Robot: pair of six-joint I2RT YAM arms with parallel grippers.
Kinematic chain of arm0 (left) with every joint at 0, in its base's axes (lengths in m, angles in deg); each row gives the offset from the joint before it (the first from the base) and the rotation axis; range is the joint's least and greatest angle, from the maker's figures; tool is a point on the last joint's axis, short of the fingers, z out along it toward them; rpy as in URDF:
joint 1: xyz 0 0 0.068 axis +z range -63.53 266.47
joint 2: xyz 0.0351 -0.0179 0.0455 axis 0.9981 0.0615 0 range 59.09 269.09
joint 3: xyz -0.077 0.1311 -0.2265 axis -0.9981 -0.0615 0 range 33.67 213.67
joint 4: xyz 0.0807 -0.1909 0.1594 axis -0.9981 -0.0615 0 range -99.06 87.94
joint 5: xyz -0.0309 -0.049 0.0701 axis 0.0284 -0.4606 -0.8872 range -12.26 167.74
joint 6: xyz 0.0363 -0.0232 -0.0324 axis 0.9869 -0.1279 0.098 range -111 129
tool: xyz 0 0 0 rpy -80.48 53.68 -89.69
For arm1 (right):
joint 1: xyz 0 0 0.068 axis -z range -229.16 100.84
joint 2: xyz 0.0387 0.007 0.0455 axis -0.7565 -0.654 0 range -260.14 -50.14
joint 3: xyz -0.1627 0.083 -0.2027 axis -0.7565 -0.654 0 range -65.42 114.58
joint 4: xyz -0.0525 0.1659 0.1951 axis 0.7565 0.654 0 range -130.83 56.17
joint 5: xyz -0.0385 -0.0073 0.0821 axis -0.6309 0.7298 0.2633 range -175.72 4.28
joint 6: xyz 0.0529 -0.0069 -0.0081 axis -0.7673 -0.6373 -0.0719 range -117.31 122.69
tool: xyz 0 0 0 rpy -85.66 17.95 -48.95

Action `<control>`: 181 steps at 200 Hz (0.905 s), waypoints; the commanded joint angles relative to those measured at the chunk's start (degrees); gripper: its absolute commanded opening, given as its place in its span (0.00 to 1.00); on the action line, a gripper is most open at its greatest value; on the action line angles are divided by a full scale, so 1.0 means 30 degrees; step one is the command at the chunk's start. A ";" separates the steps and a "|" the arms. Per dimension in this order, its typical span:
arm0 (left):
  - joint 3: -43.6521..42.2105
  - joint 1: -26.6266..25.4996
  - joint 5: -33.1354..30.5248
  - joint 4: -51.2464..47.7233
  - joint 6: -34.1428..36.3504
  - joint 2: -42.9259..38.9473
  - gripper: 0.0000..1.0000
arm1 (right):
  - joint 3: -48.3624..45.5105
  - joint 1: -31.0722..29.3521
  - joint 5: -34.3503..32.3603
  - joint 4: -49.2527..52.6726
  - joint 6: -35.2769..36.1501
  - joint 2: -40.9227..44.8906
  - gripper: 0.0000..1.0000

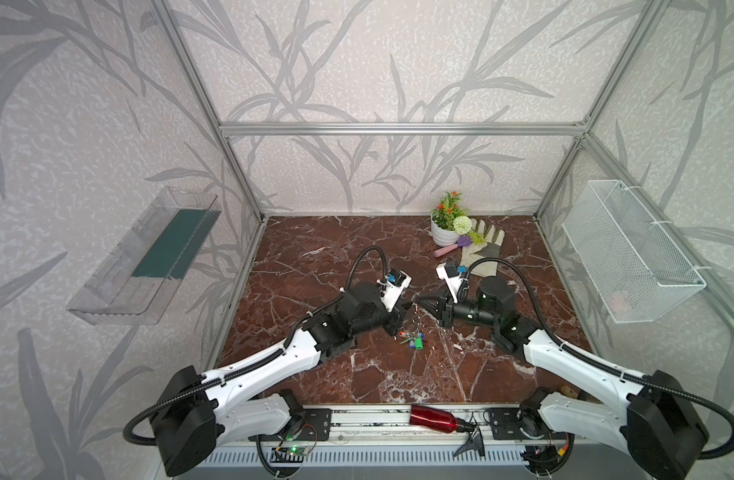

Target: Put the keys on the keyring

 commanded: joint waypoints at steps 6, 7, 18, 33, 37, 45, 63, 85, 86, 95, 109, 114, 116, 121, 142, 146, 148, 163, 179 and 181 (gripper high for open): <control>0.1090 -0.0134 0.0566 0.1340 -0.0309 -0.0153 0.00 | 0.0331 -0.0131 -0.0327 0.0270 0.0265 -0.0243 0.00; 0.1090 -0.0134 0.0584 0.1341 -0.0298 -0.0163 0.00 | 0.0317 -0.0146 -0.0337 0.0274 0.0239 -0.0243 0.00; 0.1119 -0.0134 0.0652 0.1313 -0.0273 -0.0170 0.00 | 0.0304 -0.0146 -0.0460 0.0208 0.0221 -0.0221 0.00; 0.1068 -0.0119 0.0622 0.1283 -0.0285 -0.0144 0.00 | 0.0274 -0.0140 -0.0621 0.0146 0.0112 -0.0185 0.00; 0.1058 -0.0119 0.0609 0.1268 -0.0235 -0.0144 0.00 | 0.0252 -0.0135 -0.0661 0.0108 0.0035 -0.0184 0.00; 0.1010 -0.0137 0.0595 0.1206 -0.0239 -0.0144 0.00 | 0.0214 -0.0139 -0.0727 -0.0076 -0.0097 -0.0177 0.00; 0.0922 -0.0119 0.0498 0.1168 -0.0228 -0.0192 0.00 | 0.0086 -0.0131 -0.0900 -0.0394 -0.0406 -0.0069 0.00; 0.0800 -0.0119 0.0172 0.1137 -0.0201 -0.0271 0.00 | -0.0015 -0.0122 -0.1228 -0.0513 -0.0712 0.0072 0.00; 0.0799 -0.0119 0.0153 0.1152 -0.0200 -0.0281 0.00 | -0.0032 -0.0112 -0.1242 -0.0499 -0.0733 0.0075 0.00; 0.0725 -0.0121 -0.0018 0.1191 -0.0217 -0.0333 0.00 | -0.0069 -0.0081 -0.1457 -0.0364 -0.0833 0.0159 0.00; 0.0580 -0.0135 -0.0187 0.1377 -0.0198 -0.0447 0.00 | -0.0181 -0.0029 -0.1776 -0.0307 -0.0996 0.0280 0.00; 0.0534 -0.0120 -0.0253 0.1454 -0.0202 -0.0466 0.00 | -0.0259 0.0018 -0.1865 -0.0408 -0.1149 0.0312 0.00; 0.0519 -0.0119 -0.0264 0.1494 -0.0199 -0.0488 0.00 | -0.0291 0.0038 -0.1891 -0.0429 -0.1219 0.0328 0.00; 0.0450 -0.0119 -0.0331 0.1603 -0.0227 -0.0510 0.00 | -0.0353 0.0106 -0.1975 -0.0471 -0.1411 0.0343 0.00; 0.0100 -0.0119 -0.0446 0.2231 -0.0316 -0.0612 0.00 | -0.0632 0.0247 -0.2070 -0.0882 -0.2109 0.0285 0.00; 0.0023 -0.0119 -0.0445 0.2366 -0.0316 -0.0615 0.00 | -0.0648 0.0228 -0.2072 -0.0894 -0.2193 0.0259 0.00; 0.0003 -0.0134 -0.0458 0.2425 -0.0316 -0.0606 0.00 | -0.0659 0.0229 -0.2075 -0.0901 -0.2249 0.0234 0.00; -0.0191 -0.0126 -0.0424 0.2892 -0.0259 -0.0584 0.00 | -0.0748 0.0241 -0.2193 -0.1071 -0.2698 0.0140 0.00; -0.0465 -0.0123 -0.0338 0.3531 -0.0257 -0.0580 0.00 | -0.0811 0.0221 -0.2220 -0.1209 -0.3136 -0.0008 0.00; -0.0485 -0.0127 -0.0344 0.3618 -0.0257 -0.0583 0.00 | -0.0810 0.0235 -0.2244 -0.1171 -0.3166 -0.0030 0.00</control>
